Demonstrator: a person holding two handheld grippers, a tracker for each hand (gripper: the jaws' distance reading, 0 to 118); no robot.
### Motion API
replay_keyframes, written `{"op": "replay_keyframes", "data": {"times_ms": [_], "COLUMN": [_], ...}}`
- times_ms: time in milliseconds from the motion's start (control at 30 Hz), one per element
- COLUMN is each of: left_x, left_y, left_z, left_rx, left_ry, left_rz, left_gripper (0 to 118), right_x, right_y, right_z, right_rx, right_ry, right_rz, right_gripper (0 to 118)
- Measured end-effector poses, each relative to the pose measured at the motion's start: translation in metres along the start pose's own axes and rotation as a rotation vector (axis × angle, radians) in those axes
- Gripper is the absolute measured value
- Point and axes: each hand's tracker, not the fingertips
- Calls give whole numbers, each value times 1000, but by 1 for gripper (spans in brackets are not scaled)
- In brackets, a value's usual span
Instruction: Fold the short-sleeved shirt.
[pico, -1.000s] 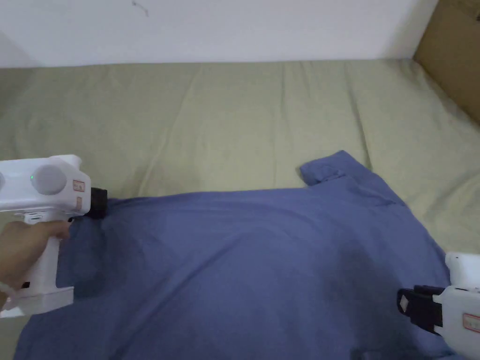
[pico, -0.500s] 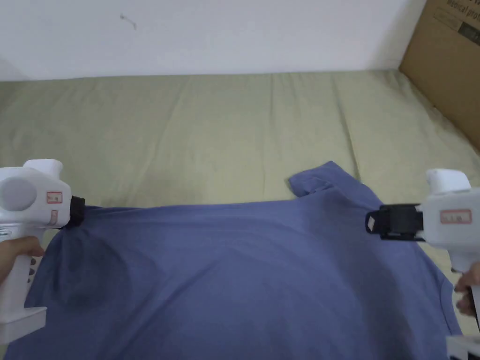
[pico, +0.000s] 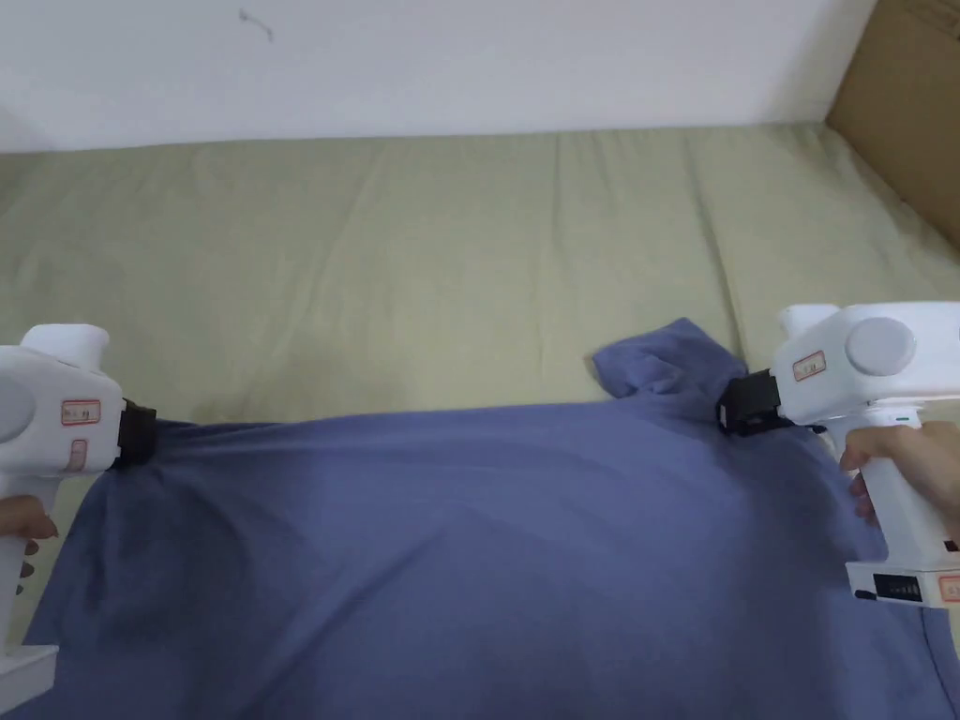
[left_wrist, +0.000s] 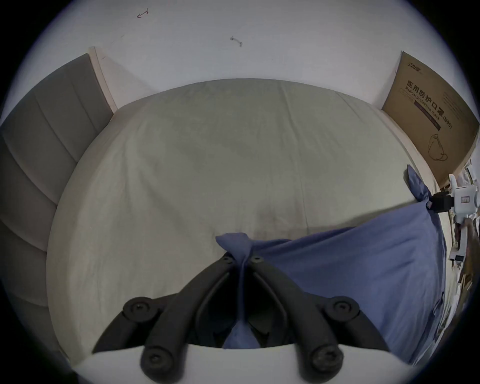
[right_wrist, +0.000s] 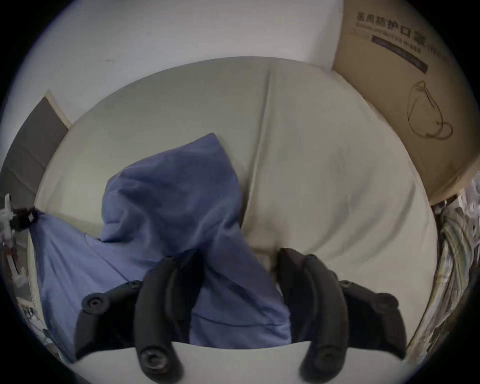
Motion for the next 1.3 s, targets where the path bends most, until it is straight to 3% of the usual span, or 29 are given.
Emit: {"op": "replay_keyframes", "data": {"times_ms": [33, 67, 133, 300, 400, 567, 767, 867, 1300], "left_x": [-2, -1, 0, 4, 6, 8, 14, 18, 15], "left_y": [1, 1, 1, 2, 1, -10, -27, -30, 35], "left_z": [-1, 1, 8, 42, 77, 140, 223, 264, 397], "left_rx": [-1, 0, 3, 14, 52, 118, 229, 288, 493], "left_ry": [-1, -1, -9, 8, 16, 57, 101, 143, 196], "left_rz": [5, 15, 29, 2, 10, -27, -63, -88, -21], "left_gripper": [3, 3, 3, 3, 3, 3, 3, 3, 3], "right_x": [0, 0, 0, -16, -11, -5, -2, -11, -35], "right_y": [1, 2, 3, -2, -6, -28, -50, -57, -9], "right_z": [3, 5, 14, 49, 84, 157, 250, 300, 461], "right_rx": [-5, -6, -14, 22, 57, 129, 227, 304, 554], "right_ry": [9, 1, 64, 8, 70, 61, 76, 56, 3], "right_rz": [6, 11, -33, 23, -43, -38, -99, -71, -110], "right_gripper": [19, 6, 4, 3, 3, 3, 3, 3, 3]}}
